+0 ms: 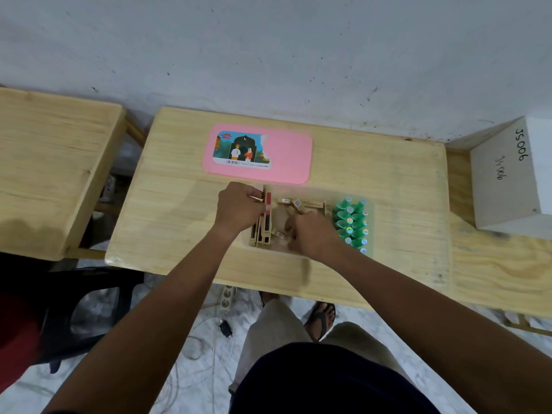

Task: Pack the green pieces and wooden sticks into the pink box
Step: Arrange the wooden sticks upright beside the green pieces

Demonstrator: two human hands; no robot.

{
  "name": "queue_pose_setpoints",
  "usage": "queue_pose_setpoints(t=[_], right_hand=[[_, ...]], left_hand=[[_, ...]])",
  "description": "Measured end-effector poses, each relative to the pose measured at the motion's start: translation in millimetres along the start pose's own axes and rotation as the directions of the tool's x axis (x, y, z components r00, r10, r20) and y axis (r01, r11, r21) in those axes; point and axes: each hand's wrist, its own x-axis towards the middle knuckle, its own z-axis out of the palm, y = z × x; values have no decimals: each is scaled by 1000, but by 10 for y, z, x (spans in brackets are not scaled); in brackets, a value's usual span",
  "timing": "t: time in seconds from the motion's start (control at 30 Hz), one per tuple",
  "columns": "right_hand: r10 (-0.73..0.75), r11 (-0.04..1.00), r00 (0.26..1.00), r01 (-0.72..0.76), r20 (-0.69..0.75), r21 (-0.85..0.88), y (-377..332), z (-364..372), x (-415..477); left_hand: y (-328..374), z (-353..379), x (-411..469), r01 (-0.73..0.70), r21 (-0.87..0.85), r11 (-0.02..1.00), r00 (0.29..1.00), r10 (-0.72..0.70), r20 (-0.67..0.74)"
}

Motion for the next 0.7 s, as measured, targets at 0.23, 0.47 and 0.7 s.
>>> queue_pose_setpoints(t=[0.23, 0.47, 0.7], right_hand=[[221, 806, 975, -162, -37, 570, 103, -144, -4], [253, 354, 952, -256, 171, 900, 153, -378, -105], [208, 508, 968, -228, 139, 830, 89, -224, -18]], left_hand=[[-53, 105, 48, -72, 199, 977, 996, 59, 67], [-112, 210, 82, -35, 182, 983, 995, 17, 102], [-123, 257, 82, -43, 213, 976, 990, 13, 138]])
